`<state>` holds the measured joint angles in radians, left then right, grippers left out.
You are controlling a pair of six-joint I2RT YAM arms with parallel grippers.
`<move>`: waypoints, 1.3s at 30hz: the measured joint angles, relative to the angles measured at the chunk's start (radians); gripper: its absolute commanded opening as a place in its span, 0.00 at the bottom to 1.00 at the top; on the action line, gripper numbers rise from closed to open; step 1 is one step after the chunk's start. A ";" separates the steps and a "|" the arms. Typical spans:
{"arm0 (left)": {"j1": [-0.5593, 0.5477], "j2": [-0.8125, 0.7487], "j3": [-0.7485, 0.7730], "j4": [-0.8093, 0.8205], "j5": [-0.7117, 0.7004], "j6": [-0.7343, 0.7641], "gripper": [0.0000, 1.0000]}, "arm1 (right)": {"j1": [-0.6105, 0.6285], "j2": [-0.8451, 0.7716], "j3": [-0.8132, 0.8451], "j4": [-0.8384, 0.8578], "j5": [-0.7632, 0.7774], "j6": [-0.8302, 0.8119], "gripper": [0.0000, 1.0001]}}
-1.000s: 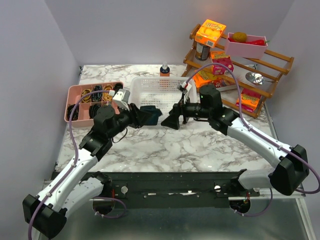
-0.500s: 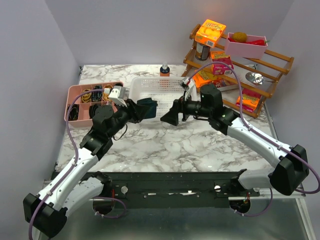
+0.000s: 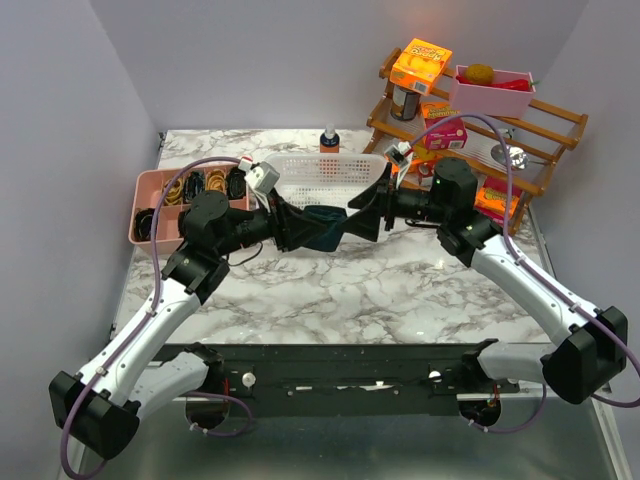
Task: Roll the ties
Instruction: Place the tie in the storage box.
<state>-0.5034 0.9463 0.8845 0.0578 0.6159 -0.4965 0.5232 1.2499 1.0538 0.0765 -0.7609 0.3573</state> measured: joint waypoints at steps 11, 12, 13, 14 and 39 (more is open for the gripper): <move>0.000 0.000 0.006 -0.036 0.126 0.030 0.00 | -0.001 0.003 0.000 0.035 -0.296 -0.022 1.00; 0.000 0.000 0.006 -0.027 0.126 0.022 0.00 | -0.001 0.005 0.000 0.035 -0.306 -0.022 1.00; 0.000 0.000 0.006 -0.014 0.126 0.015 0.00 | -0.001 0.007 0.000 0.036 -0.319 -0.021 1.00; 0.000 0.000 0.006 -0.002 0.126 0.009 0.00 | -0.001 0.011 0.000 0.036 -0.331 -0.021 1.00; -0.081 0.017 0.006 0.048 -0.060 -0.018 0.00 | 0.050 0.065 -0.016 0.063 -0.302 0.065 0.67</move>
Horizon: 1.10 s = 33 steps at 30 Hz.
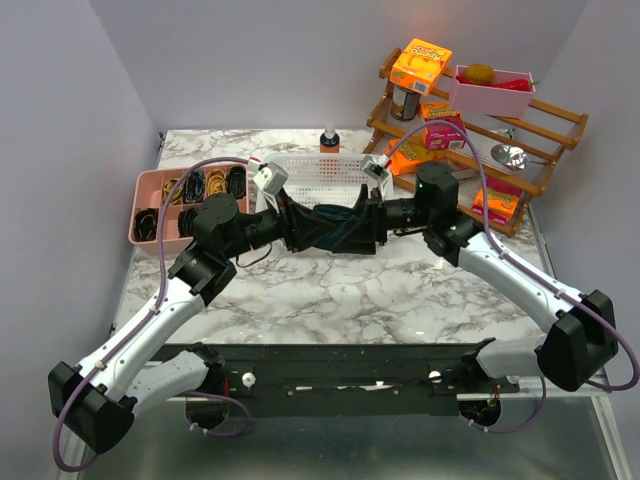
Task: Roll the ties
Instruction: Place the tie in the storage box.
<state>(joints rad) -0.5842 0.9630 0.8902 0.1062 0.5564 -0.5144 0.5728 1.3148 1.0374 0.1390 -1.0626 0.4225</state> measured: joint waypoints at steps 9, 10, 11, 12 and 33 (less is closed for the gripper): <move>-0.014 0.001 0.000 -0.028 -0.076 0.024 0.00 | 0.002 0.023 0.002 0.002 0.066 0.054 0.23; -0.014 0.001 0.000 -0.031 -0.082 0.027 0.00 | 0.002 0.025 0.002 0.002 0.071 0.058 0.19; -0.014 0.000 0.000 -0.033 -0.086 0.028 0.00 | 0.002 0.026 0.002 0.002 0.076 0.060 0.14; -0.014 0.000 0.000 -0.035 -0.091 0.029 0.01 | 0.002 0.027 0.002 0.002 0.079 0.060 0.10; -0.019 -0.021 0.103 -0.272 -0.026 0.189 0.56 | 0.014 0.060 0.181 -0.420 0.065 -0.382 0.02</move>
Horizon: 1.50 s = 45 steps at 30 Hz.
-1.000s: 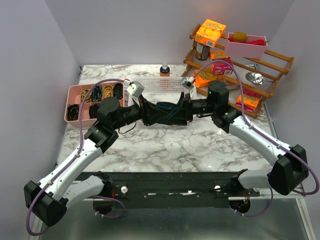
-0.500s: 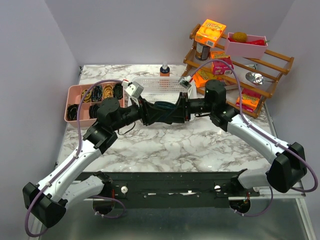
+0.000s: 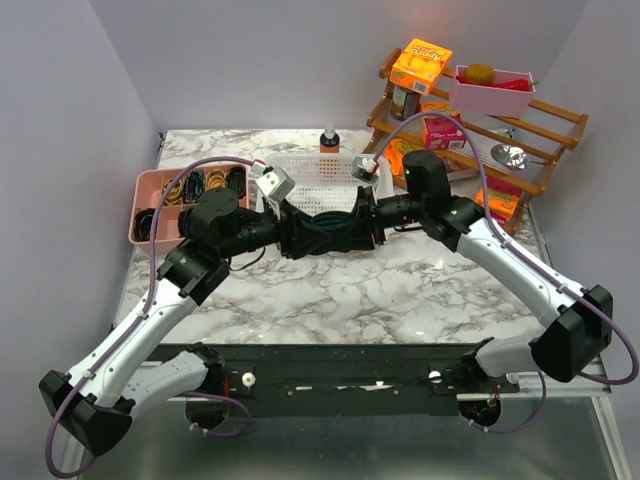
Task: Roll the ties
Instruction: Place the tie in the storage box.
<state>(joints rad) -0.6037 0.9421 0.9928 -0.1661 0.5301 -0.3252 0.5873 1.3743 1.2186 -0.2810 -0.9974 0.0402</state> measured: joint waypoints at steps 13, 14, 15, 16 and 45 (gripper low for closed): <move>-0.001 0.082 0.017 -0.010 0.123 0.006 0.57 | 0.011 0.003 0.021 -0.136 -0.033 -0.101 0.02; -0.001 0.089 0.020 -0.010 0.128 0.006 0.57 | 0.014 0.006 0.022 -0.140 -0.033 -0.103 0.02; -0.004 0.101 0.027 -0.013 0.134 0.006 0.56 | 0.016 0.008 0.024 -0.141 -0.033 -0.105 0.02; -0.008 0.110 0.033 -0.015 0.134 0.007 0.53 | 0.016 0.010 0.024 -0.142 -0.033 -0.106 0.02; -0.072 0.190 0.084 -0.097 -0.024 0.066 0.04 | 0.021 -0.005 0.023 -0.207 0.160 -0.110 0.66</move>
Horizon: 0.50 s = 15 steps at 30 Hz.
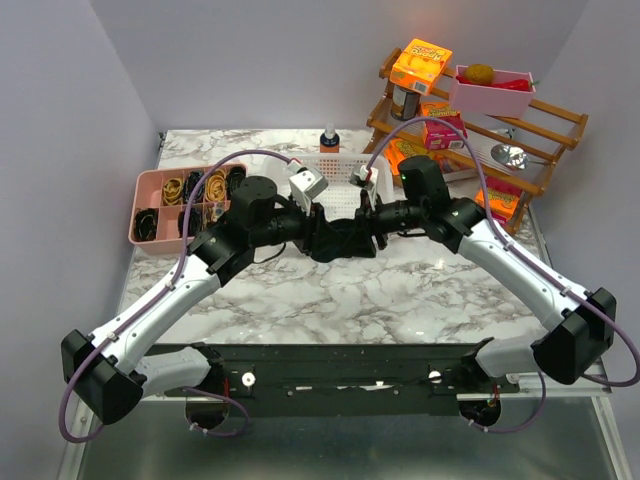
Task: Roll the ties
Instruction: Place the tie in the storage box.
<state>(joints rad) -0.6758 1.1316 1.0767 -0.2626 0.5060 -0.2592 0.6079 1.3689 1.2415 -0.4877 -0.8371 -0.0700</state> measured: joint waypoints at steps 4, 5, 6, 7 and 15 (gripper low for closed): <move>0.001 0.000 -0.014 -0.010 -0.106 -0.005 0.04 | 0.002 -0.030 0.000 0.046 0.116 0.019 0.91; 0.004 0.000 -0.023 -0.010 -0.125 -0.007 0.04 | 0.002 -0.036 -0.001 0.055 0.148 0.024 0.96; 0.010 0.000 -0.036 -0.010 -0.154 -0.011 0.04 | 0.002 -0.040 -0.002 0.063 0.172 0.033 1.00; 0.015 0.000 -0.047 -0.011 -0.172 -0.014 0.03 | 0.002 -0.045 -0.003 0.074 0.203 0.039 1.00; 0.141 -0.001 -0.145 0.008 -0.327 -0.054 0.01 | 0.002 -0.049 -0.022 0.093 0.346 0.080 1.00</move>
<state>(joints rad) -0.5350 1.1305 0.9321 -0.2546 0.1795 -0.3130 0.6094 1.3197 1.2194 -0.3943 -0.4911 0.0101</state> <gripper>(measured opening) 0.372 0.996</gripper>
